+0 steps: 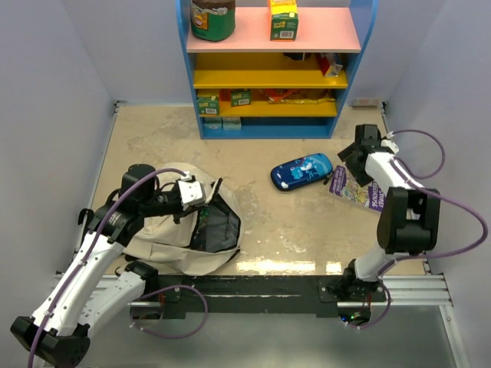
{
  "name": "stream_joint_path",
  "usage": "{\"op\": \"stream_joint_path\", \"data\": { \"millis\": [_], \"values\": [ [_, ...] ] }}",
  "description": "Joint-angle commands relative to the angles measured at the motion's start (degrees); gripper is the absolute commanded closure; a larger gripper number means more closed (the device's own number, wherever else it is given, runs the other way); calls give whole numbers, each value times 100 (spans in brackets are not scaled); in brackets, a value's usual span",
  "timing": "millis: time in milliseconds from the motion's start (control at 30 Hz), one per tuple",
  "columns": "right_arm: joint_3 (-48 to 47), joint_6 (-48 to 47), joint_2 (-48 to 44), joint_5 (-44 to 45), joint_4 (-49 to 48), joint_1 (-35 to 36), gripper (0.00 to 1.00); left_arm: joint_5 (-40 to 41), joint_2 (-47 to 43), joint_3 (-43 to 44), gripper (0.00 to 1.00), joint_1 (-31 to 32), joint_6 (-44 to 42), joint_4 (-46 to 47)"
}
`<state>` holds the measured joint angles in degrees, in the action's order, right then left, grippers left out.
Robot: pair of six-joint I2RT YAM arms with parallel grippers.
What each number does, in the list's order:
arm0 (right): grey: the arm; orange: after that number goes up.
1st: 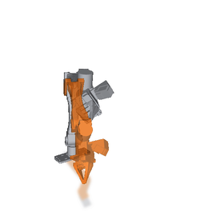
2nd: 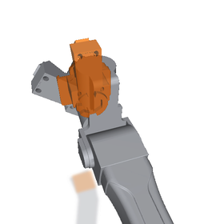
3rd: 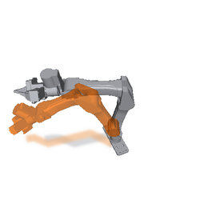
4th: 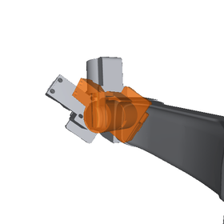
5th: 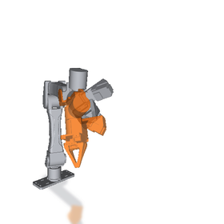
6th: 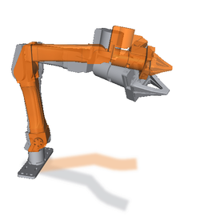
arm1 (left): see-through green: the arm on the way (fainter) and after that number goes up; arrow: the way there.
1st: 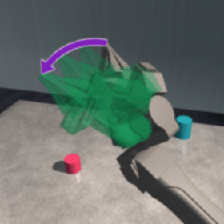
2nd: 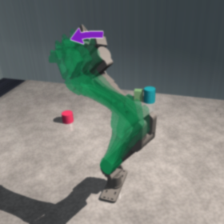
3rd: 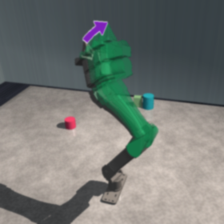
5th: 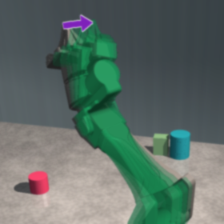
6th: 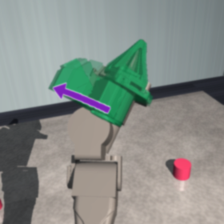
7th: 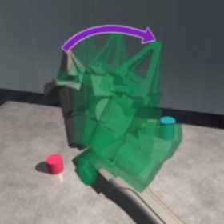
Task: Pack the student bag
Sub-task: Move the book to the center of the board.
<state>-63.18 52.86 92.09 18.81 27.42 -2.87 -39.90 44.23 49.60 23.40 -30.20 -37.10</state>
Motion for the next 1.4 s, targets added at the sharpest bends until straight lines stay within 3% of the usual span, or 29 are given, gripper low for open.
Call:
{"op": "stream_joint_path", "data": {
  "millis": [0,367,667,1133,1367],
  "values": [
    [-871,-162,563,658,475,-398,11,-378,-134,32,100,33,-109,494],
    [-2110,-346,2075,782,1010,-820,12,-334,-98,49,100,33,-92,546],
    [-1944,-689,2392,414,959,-776,17,-150,-169,14,100,33,-13,687],
    [-1540,-812,2489,-632,800,779,24,-123,-98,225,100,33,5,704],
    [-908,-760,2015,-1405,424,1218,42,-149,-186,208,100,33,-4,739]
  ]
}}
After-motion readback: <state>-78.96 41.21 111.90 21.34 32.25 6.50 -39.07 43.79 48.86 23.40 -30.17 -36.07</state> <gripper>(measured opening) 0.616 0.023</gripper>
